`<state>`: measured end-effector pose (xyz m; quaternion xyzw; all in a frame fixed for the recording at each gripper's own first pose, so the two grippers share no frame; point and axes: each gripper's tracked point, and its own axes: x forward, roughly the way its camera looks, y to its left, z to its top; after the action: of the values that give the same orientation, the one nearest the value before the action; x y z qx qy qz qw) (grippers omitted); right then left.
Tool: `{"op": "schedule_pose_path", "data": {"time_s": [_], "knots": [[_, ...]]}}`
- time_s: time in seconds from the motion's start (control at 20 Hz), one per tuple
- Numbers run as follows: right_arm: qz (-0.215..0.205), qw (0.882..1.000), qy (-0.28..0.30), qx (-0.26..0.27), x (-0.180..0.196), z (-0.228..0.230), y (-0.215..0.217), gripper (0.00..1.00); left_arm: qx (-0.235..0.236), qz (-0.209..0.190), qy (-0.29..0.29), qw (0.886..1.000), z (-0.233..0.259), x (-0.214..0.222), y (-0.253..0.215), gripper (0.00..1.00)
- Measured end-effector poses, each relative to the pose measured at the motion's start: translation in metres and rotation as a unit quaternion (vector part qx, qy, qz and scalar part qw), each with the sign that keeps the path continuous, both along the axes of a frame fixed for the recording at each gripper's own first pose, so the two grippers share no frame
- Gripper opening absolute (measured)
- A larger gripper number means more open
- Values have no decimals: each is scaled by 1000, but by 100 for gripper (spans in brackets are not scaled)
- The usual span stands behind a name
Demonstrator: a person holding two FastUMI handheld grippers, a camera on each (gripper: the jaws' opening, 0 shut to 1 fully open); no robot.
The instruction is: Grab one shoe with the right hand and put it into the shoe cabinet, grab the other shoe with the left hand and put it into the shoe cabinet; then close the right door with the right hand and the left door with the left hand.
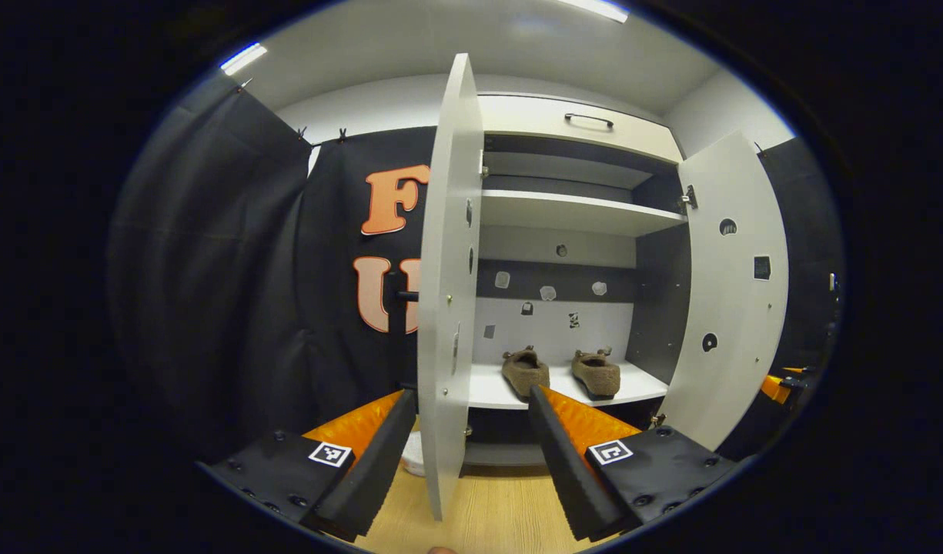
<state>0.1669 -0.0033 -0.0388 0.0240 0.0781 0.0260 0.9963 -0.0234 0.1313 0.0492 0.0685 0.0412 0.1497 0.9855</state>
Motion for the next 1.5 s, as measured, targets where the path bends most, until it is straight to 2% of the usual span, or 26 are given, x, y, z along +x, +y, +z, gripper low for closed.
{"op": "schedule_pose_path", "data": {"time_s": [0.15, 0.2, 0.3, 0.55, 0.9, 1.25, 1.5], "knots": [[20, 1000, 0, 2, -4, 0, 15, 88, -3, 12, -3, 1000, -2, -9, 12, 99], [27, 1000, 1, 4, -5, 0, 22, 88, -5, 15, -2, 1000, -2, -12, 15, 95], [44, 999, 4, 13, -7, -1, 40, 88, -7, 23, -3, 1000, -2, -15, 24, 97], [86, 996, 5, 24, -5, -3, 91, 88, -4, 40, -4, 999, 1, -22, 42, 95], [143, 989, 3, 44, 12, -3, 160, 88, 3, 61, -14, 998, 6, -30, 69, 95], [142, 989, -24, 27, 17, 14, 169, 89, 10, 81, -12, 997, -13, -23, 109, 95], [137, 990, -30, 26, 18, 20, 165, 89, -19, 60, -5, 998, -44, 4, 133, 95]]}}
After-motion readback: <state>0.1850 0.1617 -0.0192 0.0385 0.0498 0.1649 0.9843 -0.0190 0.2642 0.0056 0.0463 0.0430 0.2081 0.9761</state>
